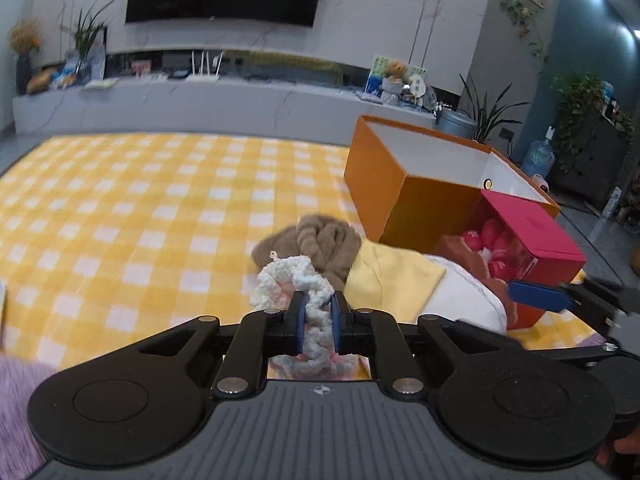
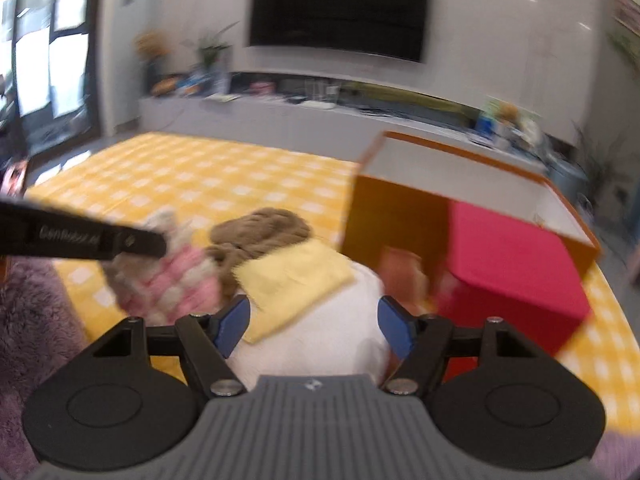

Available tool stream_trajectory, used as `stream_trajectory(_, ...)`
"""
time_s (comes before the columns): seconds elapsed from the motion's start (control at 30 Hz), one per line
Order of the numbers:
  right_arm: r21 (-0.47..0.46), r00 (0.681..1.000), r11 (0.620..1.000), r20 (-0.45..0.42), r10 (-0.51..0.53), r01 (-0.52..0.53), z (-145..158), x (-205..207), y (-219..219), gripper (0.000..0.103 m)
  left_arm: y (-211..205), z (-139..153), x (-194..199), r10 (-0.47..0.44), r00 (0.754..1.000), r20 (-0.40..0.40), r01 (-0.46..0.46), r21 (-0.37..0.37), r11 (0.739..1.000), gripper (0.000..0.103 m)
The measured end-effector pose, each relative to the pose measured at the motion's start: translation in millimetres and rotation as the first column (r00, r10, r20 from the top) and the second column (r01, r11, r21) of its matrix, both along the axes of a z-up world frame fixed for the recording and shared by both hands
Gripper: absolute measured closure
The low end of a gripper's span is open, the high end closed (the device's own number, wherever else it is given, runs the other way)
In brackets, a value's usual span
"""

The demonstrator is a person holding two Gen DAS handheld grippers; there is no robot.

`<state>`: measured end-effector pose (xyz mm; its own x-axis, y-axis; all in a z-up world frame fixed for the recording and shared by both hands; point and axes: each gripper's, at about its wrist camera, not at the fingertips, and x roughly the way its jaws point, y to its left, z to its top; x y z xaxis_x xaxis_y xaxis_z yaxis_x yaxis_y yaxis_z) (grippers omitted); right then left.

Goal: Organize soft objects
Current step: 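Grasp the pink-white crocheted pouch with the left gripper while the right grasps the yellow cloth, then carry the pouch and yellow cloth over the orange box and open both grippers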

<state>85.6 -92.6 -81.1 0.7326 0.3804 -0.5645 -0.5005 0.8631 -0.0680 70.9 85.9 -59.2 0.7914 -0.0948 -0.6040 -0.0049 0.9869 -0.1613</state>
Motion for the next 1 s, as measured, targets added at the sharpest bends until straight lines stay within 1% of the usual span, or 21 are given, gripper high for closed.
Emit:
stream_trajectory(0.03,-0.022,1.0,0.999,0.003,0.025,-0.025,-2,5,8,0.034,1,-2,3,-0.002,1.0,-0.007,0.002,0.003,1.0,0.089)
stream_trajectory(0.1,-0.065,0.998,0.996,0.013,0.064,-0.063,-6,17,21,0.034,5,-9,10,-0.008,0.999,-0.041,0.007,-0.027,1.0,0.089)
stream_trajectory(0.17,-0.11,0.997,0.991,0.007,0.08,-0.079,-13,30,33,0.034,7,-17,14,-0.017,0.997,-0.074,0.014,-0.041,0.999,0.089)
stream_trajectory(0.27,-0.159,0.997,0.985,-0.03,0.067,-0.07,-23,51,45,0.032,9,-24,19,-0.024,0.993,-0.116,0.018,-0.059,0.998,0.088)
stream_trajectory(0.33,-0.173,0.998,0.983,-0.034,0.061,-0.066,-28,59,49,0.032,10,-28,22,-0.026,0.99,-0.14,0.017,-0.064,0.998,0.087)
stream_trajectory(0.43,-0.21,0.997,0.975,-0.042,0.066,-0.073,-38,65,55,0.032,9,-32,24,-0.027,0.986,-0.165,0.018,-0.057,0.998,0.082)
stream_trajectory(0.5,-0.224,0.997,0.972,-0.045,0.069,-0.077,-45,66,57,0.033,9,-33,24,-0.038,0.985,-0.17,0.028,-0.063,0.998,0.082)
stream_trajectory(0.53,-0.225,0.996,0.971,-0.046,0.07,-0.079,-48,66,57,0.035,9,-33,23,-0.041,0.985,-0.168,0.031,-0.065,0.997,0.082)
stream_trajectory(0.57,-0.225,0.996,0.971,-0.048,0.072,-0.081,-50,66,57,0.037,10,-33,22,-0.042,0.985,-0.168,0.032,-0.066,0.997,0.082)
stream_trajectory(0.6,-0.226,0.996,0.97,-0.052,0.076,-0.086,-52,65,57,0.047,10,-34,22,-0.042,0.984,-0.17,0.031,-0.068,0.997,0.082)
stream_trajectory(0.63,-0.231,0.995,0.969,-0.054,0.078,-0.089,-54,66,57,0.053,11,-34,22,-0.042,0.984,-0.174,0.03,-0.068,0.997,0.082)
stream_trajectory(0.67,-0.239,0.996,0.967,-0.041,0.078,-0.086,-54,65,57,0.056,11,-34,22,-0.041,0.983,-0.178,0.029,-0.067,0.997,0.082)
stream_trajectory(0.73,-0.249,0.996,0.964,-0.03,0.084,-0.089,-54,65,59,0.069,10,-35,24,-0.041,0.981,-0.187,0.03,-0.062,0.998,0.082)
stream_trajectory(0.77,-0.244,0.996,0.966,-0.027,0.085,-0.089,-53,65,58,0.073,9,-36,24,-0.043,0.98,-0.192,0.032,-0.058,0.998,0.082)
stream_trajectory(0.83,-0.233,0.996,0.969,-0.019,0.086,-0.088,-49,66,57,0.094,7,-36,24,-0.044,0.98,-0.196,0.035,-0.051,0.998,0.082)
stream_trajectory(0.87,-0.23,0.996,0.969,-0.017,0.09,-0.091,-47,66,57,0.097,7,-36,24,-0.043,0.98,-0.195,0.035,-0.049,0.998,0.082)
stream_trajectory(0.97,-0.209,0.996,0.973,-0.013,0.093,-0.094,-39,63,55,0.097,7,-35,23,-0.043,0.981,-0.19,0.034,-0.049,0.998,0.082)
stream_trajectory(1.0,-0.199,0.996,0.976,-0.006,0.092,-0.092,-35,61,54,0.098,7,-35,22,-0.045,0.982,-0.184,0.036,-0.05,0.998,0.085)
